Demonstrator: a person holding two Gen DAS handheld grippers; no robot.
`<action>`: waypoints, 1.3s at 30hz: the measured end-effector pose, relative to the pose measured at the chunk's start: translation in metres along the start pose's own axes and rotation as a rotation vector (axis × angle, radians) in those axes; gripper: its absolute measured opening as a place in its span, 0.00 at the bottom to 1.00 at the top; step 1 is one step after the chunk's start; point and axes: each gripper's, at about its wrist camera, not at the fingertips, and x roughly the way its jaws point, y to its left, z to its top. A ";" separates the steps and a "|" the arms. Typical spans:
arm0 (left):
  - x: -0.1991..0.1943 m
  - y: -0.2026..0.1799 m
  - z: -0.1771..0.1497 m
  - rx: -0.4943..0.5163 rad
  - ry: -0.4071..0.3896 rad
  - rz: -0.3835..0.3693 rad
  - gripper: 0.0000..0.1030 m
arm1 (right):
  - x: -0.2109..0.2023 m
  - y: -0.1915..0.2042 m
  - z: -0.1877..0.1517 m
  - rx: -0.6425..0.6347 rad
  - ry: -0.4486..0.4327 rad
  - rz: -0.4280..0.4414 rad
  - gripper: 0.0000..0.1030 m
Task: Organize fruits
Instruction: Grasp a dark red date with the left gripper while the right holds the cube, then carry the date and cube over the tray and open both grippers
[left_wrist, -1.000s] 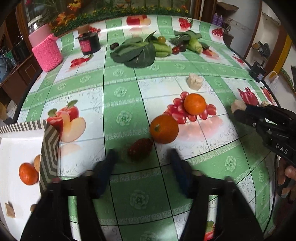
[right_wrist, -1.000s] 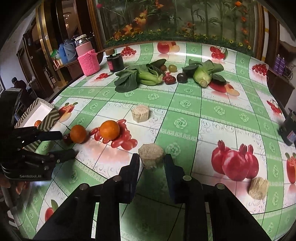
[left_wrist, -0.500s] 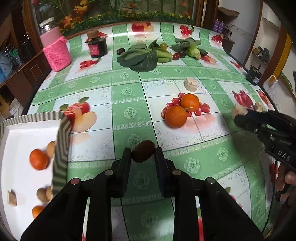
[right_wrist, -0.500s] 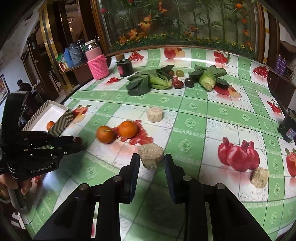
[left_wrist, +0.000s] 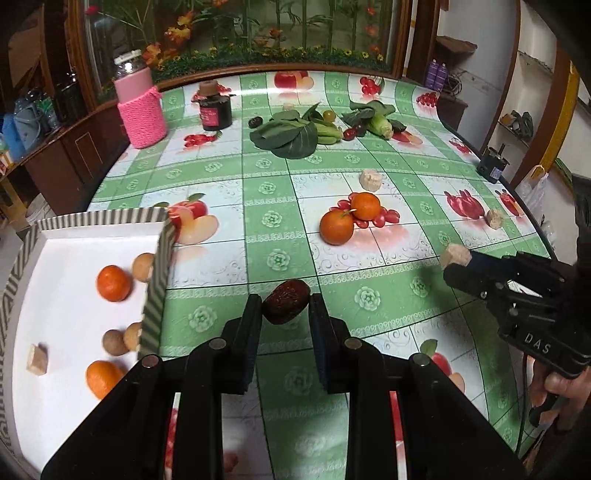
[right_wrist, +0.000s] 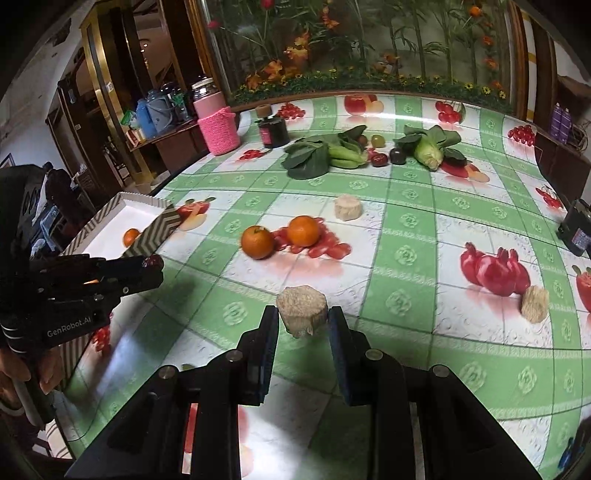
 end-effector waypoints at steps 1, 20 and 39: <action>-0.003 0.001 -0.001 -0.001 -0.005 0.002 0.22 | -0.001 0.004 -0.001 -0.003 -0.001 0.005 0.28; -0.045 0.048 -0.027 -0.050 -0.060 0.088 0.22 | -0.002 0.088 -0.002 -0.111 0.002 0.090 0.28; -0.063 0.106 -0.053 -0.144 -0.064 0.156 0.23 | 0.005 0.142 0.002 -0.201 -0.001 0.134 0.28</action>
